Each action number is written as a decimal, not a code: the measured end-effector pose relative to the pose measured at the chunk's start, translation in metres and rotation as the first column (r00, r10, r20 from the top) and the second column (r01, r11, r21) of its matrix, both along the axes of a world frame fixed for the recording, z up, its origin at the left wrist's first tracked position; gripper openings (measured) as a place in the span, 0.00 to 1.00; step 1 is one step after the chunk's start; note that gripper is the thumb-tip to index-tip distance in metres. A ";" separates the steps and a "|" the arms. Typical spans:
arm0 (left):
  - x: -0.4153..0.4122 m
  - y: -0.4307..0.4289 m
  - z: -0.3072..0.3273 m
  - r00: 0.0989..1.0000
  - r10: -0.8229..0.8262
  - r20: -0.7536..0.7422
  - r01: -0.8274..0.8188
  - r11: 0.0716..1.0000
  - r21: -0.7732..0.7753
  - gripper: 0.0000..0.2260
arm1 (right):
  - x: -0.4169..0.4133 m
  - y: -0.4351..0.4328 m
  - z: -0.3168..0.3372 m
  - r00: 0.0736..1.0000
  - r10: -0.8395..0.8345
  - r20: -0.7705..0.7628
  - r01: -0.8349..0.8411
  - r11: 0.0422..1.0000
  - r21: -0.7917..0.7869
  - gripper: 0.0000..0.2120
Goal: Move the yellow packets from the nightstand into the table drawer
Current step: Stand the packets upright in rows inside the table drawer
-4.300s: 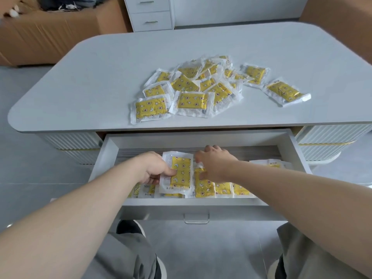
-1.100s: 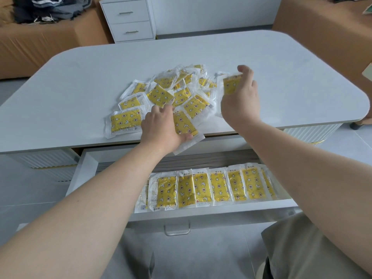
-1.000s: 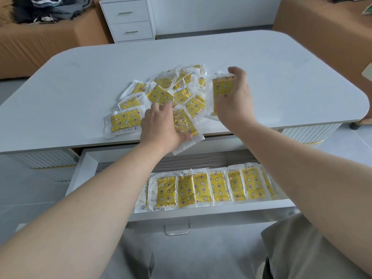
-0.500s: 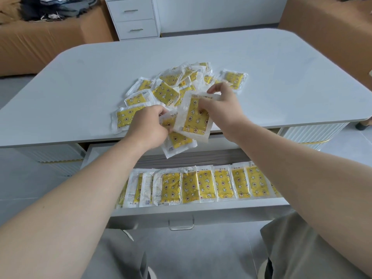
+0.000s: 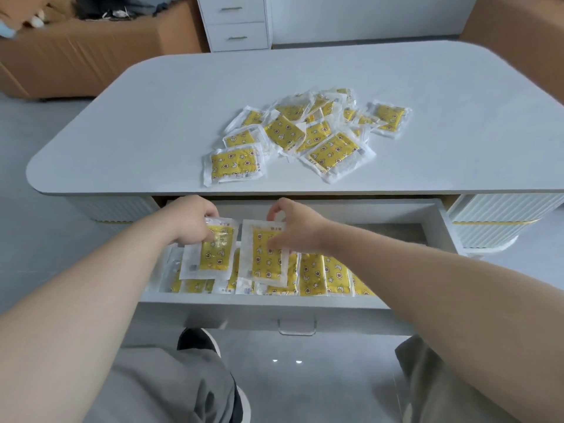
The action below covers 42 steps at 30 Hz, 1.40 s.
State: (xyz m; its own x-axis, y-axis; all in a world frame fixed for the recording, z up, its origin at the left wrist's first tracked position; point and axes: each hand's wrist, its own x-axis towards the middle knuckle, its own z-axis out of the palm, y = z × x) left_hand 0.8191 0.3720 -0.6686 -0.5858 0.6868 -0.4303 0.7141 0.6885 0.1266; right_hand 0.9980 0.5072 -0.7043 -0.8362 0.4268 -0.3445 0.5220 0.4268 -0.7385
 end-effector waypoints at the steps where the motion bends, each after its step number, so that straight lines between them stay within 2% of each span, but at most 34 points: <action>1: -0.005 -0.002 -0.002 1.000 0.014 0.014 -0.014 1.000 0.001 0.16 | -0.004 -0.004 -0.008 1.000 0.011 0.013 -0.011 1.000 0.015 0.22; 6: -0.019 -0.010 -0.011 0.989 0.073 0.127 -0.077 0.997 0.027 0.11 | -0.021 -0.021 -0.029 0.991 0.099 0.095 -0.106 0.992 0.066 0.27; 9: -0.020 -0.009 -0.011 0.975 0.073 0.209 -0.078 0.997 0.018 0.07 | -0.022 -0.027 -0.041 0.972 0.150 0.183 -0.184 0.965 0.185 0.28; 13: -0.016 -0.007 -0.011 0.956 0.036 0.292 -0.033 0.999 -0.013 0.07 | -0.020 -0.033 -0.053 0.933 0.120 0.339 -0.287 0.815 0.504 0.25; 19: -0.006 -0.004 -0.026 0.935 0.019 0.355 -0.003 0.999 -0.047 0.06 | -0.016 -0.035 -0.049 0.935 0.070 0.347 -0.276 0.759 0.590 0.30; 23: 0.010 0.002 -0.040 0.953 -0.036 0.300 0.074 0.991 -0.115 0.16 | -0.011 -0.037 -0.041 0.964 0.055 0.259 -0.197 0.802 0.564 0.26; 27: 0.016 0.004 -0.053 0.990 -0.055 0.131 0.073 0.988 -0.135 0.26 | -0.004 -0.034 -0.029 0.981 0.069 0.181 -0.152 0.853 0.499 0.26; 35: 0.026 0.000 -0.058 0.974 -0.136 -0.183 0.089 0.965 -0.245 0.33 | 0.008 -0.022 -0.022 0.982 0.093 0.164 -0.163 0.858 0.487 0.22; 38: 0.037 0.007 -0.049 0.945 -0.208 -0.252 0.150 0.961 -0.232 0.30 | 0.011 -0.019 -0.014 0.985 0.101 0.139 -0.160 0.830 0.534 0.18; 42: 0.057 0.032 -0.024 0.959 -0.237 -0.154 0.228 0.971 -0.075 0.17 | 0.014 -0.009 0.009 0.999 0.001 0.052 -0.030 0.827 0.561 0.13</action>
State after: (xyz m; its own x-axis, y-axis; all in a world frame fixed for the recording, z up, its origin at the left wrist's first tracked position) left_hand 0.8759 0.4043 -0.6926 -0.4774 0.7896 -0.3856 0.8630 0.5039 -0.0367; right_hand 1.0116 0.4980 -0.6952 -0.8331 0.5460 -0.0882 0.5400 0.7684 -0.3434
